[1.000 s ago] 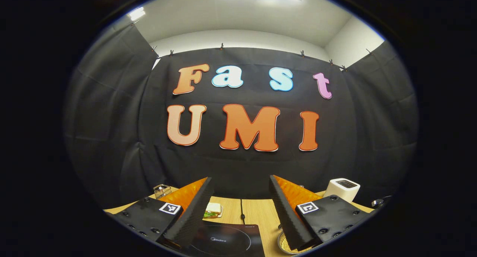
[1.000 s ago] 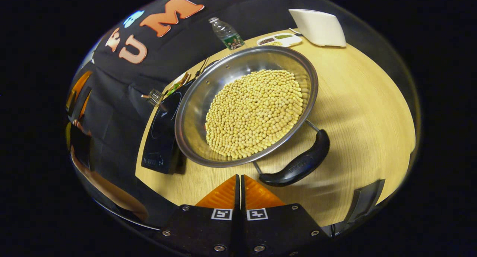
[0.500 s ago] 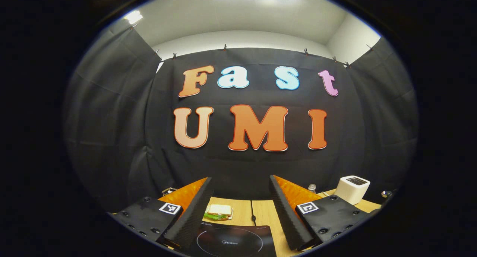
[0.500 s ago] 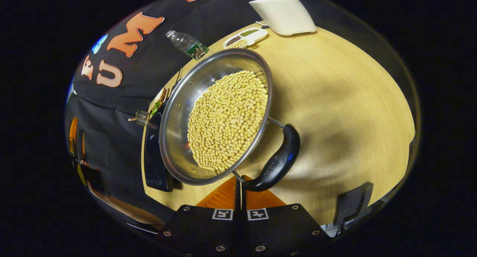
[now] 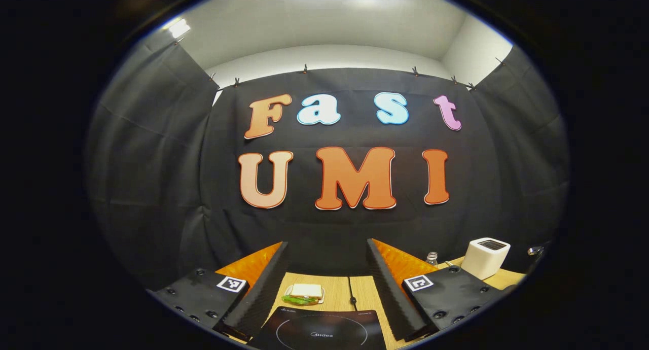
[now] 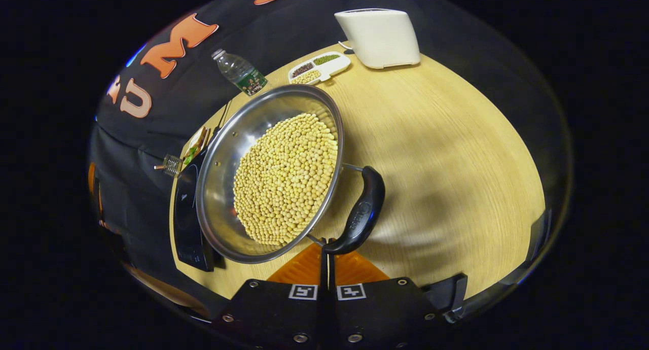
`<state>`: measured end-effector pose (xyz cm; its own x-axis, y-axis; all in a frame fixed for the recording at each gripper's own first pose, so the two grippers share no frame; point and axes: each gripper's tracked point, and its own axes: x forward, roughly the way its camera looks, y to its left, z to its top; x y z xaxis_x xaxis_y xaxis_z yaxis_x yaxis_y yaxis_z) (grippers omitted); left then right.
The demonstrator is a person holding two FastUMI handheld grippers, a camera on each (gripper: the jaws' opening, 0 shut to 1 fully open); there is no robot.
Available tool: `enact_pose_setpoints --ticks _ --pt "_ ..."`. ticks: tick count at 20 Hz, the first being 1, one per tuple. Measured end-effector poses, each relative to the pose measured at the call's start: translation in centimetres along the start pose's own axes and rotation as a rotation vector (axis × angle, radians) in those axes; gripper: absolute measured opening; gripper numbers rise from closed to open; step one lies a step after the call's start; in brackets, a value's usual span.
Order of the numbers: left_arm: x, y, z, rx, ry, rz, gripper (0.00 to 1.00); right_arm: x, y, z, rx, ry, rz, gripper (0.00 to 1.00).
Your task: First push the handle of the pot to place it horizontally, then grasp the pot with both hands and set it on the induction cooktop.
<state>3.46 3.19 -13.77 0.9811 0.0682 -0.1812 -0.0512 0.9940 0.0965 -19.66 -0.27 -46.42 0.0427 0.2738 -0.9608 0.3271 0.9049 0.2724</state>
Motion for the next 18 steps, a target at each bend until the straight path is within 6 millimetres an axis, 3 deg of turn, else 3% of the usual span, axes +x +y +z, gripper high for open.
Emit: enact_pose_setpoints --ticks 15,18 --pt "-0.6 2.3 -0.6 0.010 0.028 0.031 0.96 2.0 -2.7 6.7 0.068 -0.098 -0.145 0.00" --pt "-1.0 2.8 -0.7 0.001 0.027 0.037 0.98 2.1 -3.0 7.3 0.087 -0.103 -0.164 0.00"
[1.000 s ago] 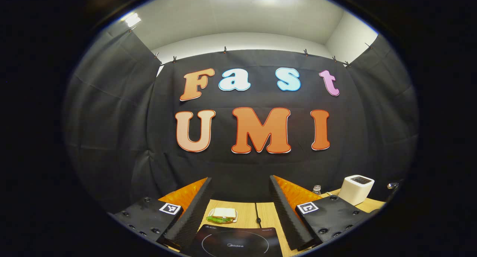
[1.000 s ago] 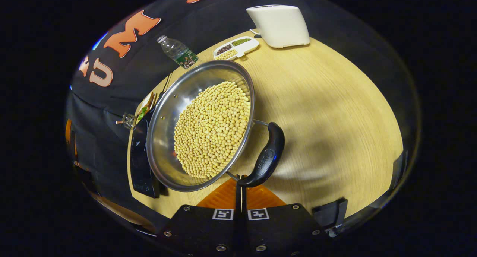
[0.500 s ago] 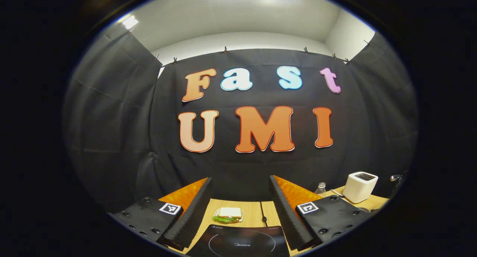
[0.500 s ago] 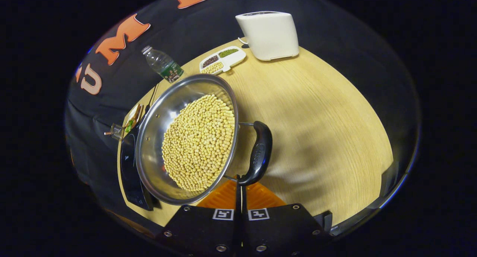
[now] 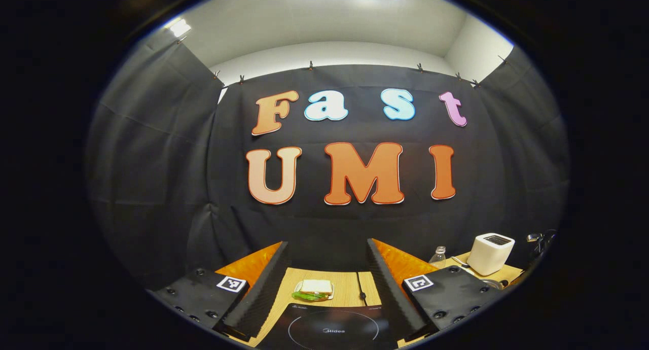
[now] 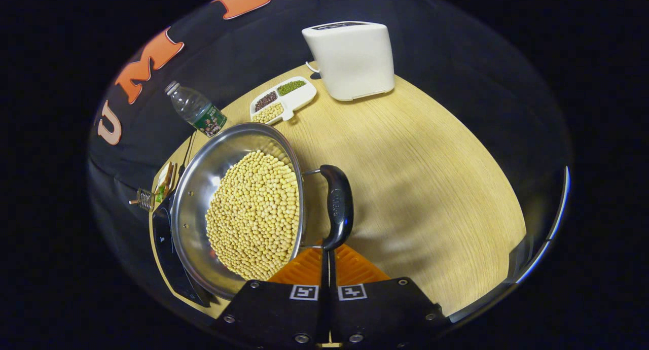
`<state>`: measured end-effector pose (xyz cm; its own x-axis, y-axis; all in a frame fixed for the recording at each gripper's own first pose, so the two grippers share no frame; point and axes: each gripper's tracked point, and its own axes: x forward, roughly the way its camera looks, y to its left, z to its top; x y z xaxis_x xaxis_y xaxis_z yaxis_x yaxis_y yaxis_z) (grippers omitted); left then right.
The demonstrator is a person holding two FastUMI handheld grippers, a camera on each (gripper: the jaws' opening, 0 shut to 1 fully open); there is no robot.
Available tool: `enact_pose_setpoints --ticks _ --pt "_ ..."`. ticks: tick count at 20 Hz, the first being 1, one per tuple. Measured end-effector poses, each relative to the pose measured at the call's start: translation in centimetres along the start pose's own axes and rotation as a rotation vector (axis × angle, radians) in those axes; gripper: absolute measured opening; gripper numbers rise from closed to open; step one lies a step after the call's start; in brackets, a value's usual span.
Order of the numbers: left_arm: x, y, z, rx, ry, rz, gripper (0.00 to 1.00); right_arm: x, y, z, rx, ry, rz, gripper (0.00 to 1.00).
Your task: First push the handle of the pot to place it horizontally, then grasp the pot with both hands and set it on the induction cooktop.
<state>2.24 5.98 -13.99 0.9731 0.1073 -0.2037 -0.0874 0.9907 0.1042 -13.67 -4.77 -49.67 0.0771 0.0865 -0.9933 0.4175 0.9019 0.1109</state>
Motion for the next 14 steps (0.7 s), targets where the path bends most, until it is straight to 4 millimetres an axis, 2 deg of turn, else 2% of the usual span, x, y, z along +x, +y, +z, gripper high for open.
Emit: enact_pose_setpoints --ticks 6,9,14 --pt "-0.5 -0.2 -0.2 -0.006 0.011 -0.004 0.97 0.5 -0.3 2.3 0.030 -0.009 0.000 0.00" --pt "-1.0 0.8 0.0 -0.012 0.003 0.013 0.97 0.6 -0.4 3.1 0.021 -0.003 -0.005 0.00" --pt "-1.3 0.8 -0.6 -0.014 0.021 0.018 0.98 1.0 -0.5 5.1 0.044 -0.031 -0.014 0.00"
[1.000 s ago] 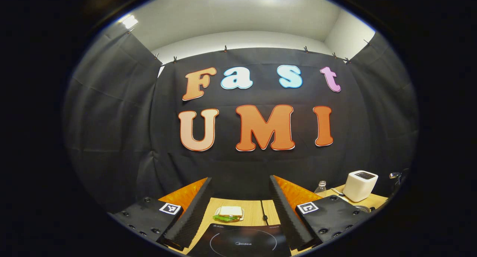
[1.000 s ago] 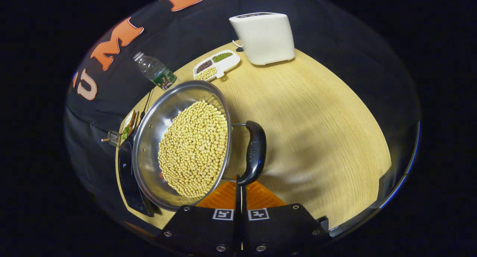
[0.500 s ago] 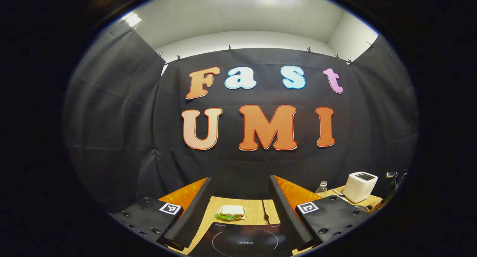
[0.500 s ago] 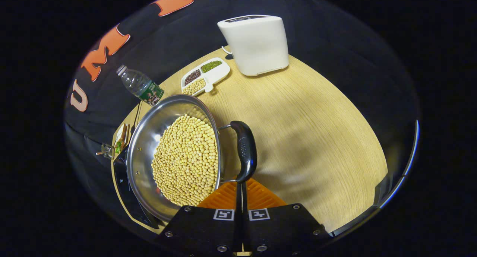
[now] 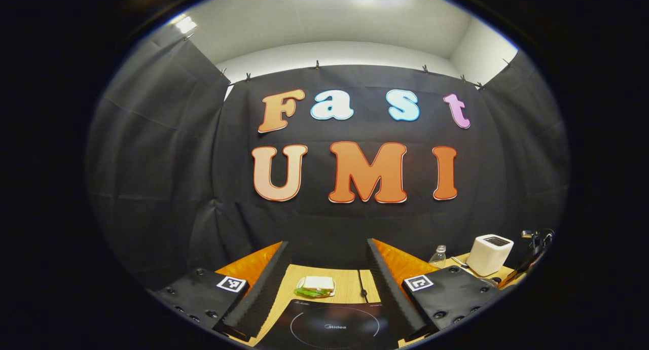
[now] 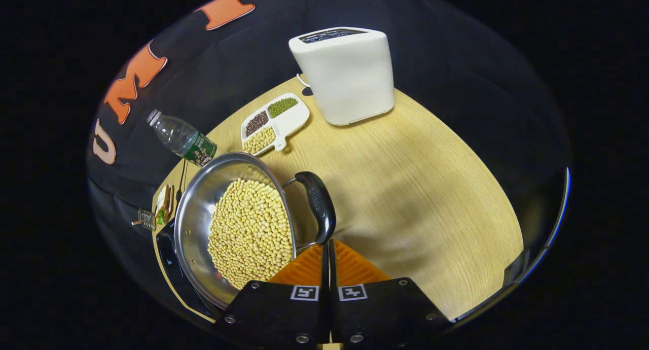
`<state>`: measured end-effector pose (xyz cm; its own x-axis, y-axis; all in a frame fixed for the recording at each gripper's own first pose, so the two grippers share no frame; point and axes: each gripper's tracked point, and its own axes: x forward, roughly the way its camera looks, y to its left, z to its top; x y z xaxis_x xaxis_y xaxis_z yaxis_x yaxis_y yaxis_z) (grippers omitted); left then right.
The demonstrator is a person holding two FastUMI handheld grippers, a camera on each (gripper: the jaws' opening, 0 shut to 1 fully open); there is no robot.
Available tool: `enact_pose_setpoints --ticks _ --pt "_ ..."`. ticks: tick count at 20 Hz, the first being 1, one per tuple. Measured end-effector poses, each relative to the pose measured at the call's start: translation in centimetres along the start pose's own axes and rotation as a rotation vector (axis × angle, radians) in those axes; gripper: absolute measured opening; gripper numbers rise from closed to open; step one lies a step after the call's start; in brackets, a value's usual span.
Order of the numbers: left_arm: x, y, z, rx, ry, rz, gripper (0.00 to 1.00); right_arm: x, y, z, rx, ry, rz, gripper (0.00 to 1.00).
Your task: First push the handle of the pot to place it horizontally, then grasp the pot with both hands and set it on the induction cooktop.
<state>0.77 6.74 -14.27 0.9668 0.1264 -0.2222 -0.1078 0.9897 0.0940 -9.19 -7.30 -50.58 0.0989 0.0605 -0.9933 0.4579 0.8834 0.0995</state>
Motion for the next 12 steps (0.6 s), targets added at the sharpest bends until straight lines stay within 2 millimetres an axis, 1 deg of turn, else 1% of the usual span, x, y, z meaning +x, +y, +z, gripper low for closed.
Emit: enact_pose_setpoints --ticks 4,8,11,12 --pt "-0.2 0.2 -0.1 -0.002 0.006 0.005 0.98 0.4 -0.1 1.1 -0.004 -0.012 -0.014 0.00" --pt "-0.4 -0.2 -0.7 -0.023 0.022 -0.004 0.98 0.5 0.0 1.5 -0.018 -0.020 -0.010 0.00" --pt "-0.4 -1.4 -1.9 -0.034 0.062 -0.039 0.97 -0.8 0.4 1.7 -0.061 -0.056 0.013 0.01" --pt "-0.2 -2.0 -2.5 -0.037 0.081 -0.055 0.96 -1.2 0.3 1.7 -0.084 -0.069 0.012 0.02"
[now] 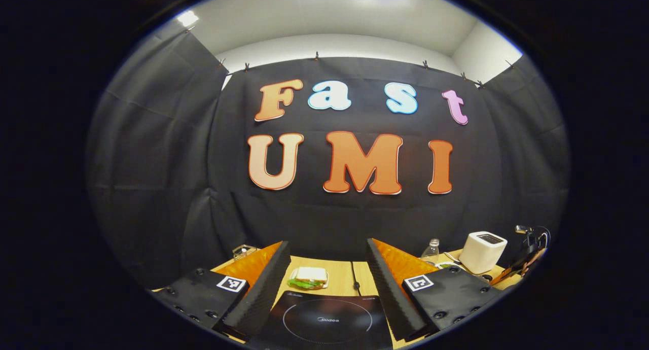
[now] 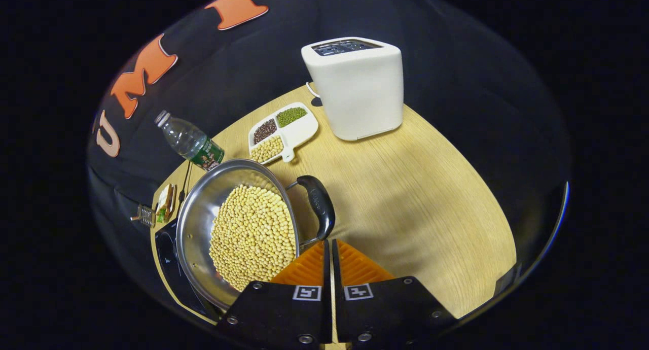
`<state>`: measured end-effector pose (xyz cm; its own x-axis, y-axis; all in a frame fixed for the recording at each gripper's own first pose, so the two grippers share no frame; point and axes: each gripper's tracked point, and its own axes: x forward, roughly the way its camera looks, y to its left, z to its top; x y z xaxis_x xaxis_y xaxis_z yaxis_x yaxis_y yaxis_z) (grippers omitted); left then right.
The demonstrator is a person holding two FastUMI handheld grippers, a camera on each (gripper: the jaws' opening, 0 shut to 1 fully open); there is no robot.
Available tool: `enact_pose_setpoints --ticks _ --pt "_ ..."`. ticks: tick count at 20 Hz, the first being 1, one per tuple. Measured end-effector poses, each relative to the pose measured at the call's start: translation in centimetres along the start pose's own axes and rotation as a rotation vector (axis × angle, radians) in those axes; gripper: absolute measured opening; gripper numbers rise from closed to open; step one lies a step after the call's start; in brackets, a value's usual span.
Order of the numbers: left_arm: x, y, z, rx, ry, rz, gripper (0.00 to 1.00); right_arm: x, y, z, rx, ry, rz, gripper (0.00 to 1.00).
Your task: First push the handle of the pot to place it horizontally, then grasp the pot with both hands and set it on the induction cooktop.
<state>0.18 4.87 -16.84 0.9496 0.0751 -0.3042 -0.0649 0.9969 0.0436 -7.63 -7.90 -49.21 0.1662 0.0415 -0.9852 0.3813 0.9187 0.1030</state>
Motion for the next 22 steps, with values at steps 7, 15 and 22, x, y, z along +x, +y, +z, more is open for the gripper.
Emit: enact_pose_setpoints --ticks 7,15,22 --pt "1.0 -4.4 -2.6 0.018 0.091 -0.067 0.98 -4.1 1.4 2.3 -0.196 -0.155 0.004 0.52" --pt "2.9 -11.6 -10.7 0.045 0.321 -0.194 0.96 -5.3 4.0 3.9 -0.282 -0.268 0.027 0.85" --pt "3.4 -16.5 -17.2 0.087 0.471 -0.261 0.98 -3.8 4.2 4.0 -0.340 -0.277 0.011 0.86"
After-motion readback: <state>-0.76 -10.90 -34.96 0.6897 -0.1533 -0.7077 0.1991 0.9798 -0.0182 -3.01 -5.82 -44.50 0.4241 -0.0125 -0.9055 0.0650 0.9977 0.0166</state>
